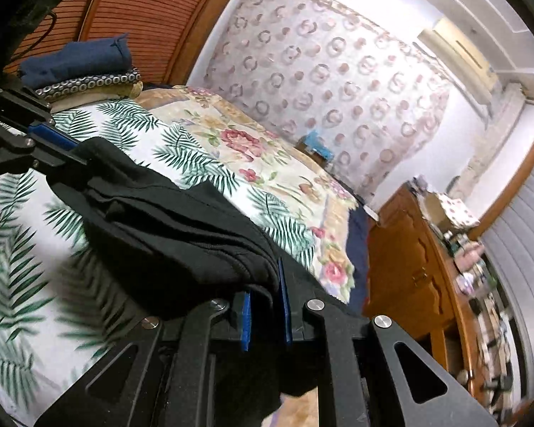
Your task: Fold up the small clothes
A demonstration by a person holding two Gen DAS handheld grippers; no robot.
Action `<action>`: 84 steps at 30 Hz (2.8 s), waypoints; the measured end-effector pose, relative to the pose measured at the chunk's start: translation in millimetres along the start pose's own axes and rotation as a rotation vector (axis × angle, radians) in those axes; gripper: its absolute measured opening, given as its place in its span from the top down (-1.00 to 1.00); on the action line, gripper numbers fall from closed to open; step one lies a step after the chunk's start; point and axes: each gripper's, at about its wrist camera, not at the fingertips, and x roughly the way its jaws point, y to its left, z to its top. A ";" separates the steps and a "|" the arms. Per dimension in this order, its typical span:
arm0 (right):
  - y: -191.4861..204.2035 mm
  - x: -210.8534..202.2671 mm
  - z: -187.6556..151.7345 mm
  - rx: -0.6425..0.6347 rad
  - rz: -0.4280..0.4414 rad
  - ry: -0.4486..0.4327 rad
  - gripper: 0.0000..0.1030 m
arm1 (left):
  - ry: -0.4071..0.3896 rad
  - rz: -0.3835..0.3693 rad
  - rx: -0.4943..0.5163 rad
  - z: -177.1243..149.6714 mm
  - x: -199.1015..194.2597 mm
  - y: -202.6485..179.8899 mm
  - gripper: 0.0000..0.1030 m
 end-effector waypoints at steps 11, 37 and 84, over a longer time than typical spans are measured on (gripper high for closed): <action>-85.0 103.7 -3.3 0.308 0.306 0.120 0.33 | 0.078 0.053 -0.013 17.3 66.0 44.9 -0.12; -82.3 61.0 -27.8 0.456 0.168 0.181 -0.15 | 0.245 0.025 -0.079 26.2 157.5 65.4 0.30; 12.5 18.4 8.5 0.373 0.401 0.087 0.25 | 0.176 0.207 -0.143 -73.5 -48.0 137.7 0.72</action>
